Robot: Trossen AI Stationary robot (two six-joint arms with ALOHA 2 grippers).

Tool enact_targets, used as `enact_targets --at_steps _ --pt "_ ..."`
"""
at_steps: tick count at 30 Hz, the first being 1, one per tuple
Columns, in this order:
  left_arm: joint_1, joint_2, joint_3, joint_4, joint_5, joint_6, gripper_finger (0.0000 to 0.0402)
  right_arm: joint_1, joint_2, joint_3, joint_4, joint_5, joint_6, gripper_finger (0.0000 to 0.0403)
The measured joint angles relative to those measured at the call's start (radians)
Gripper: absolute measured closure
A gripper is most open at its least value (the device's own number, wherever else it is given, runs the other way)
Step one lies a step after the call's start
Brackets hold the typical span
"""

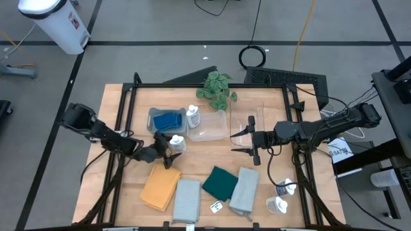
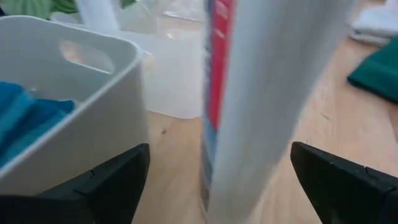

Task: Pick & Place Kitchen Items
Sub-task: Put the white plastic restorer bottle into the white bin

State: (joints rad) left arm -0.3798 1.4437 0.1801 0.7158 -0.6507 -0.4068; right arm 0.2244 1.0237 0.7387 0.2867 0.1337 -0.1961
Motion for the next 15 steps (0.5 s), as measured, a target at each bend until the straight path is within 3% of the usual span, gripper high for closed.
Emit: enact_targets --at_steps 4,9,15 --pt "-0.001 0.030 0.035 0.000 0.035 0.049 0.0039 0.000 0.000 0.000 0.000 0.000 0.000 0.0200" --pt "0.000 0.045 0.085 -0.003 0.081 0.110 0.0114 0.000 0.000 0.000 0.000 0.000 0.000 0.0200" --pt "0.000 0.044 0.138 -0.004 0.093 0.075 0.0186 0.000 0.000 0.000 0.000 0.000 0.011 0.0200"
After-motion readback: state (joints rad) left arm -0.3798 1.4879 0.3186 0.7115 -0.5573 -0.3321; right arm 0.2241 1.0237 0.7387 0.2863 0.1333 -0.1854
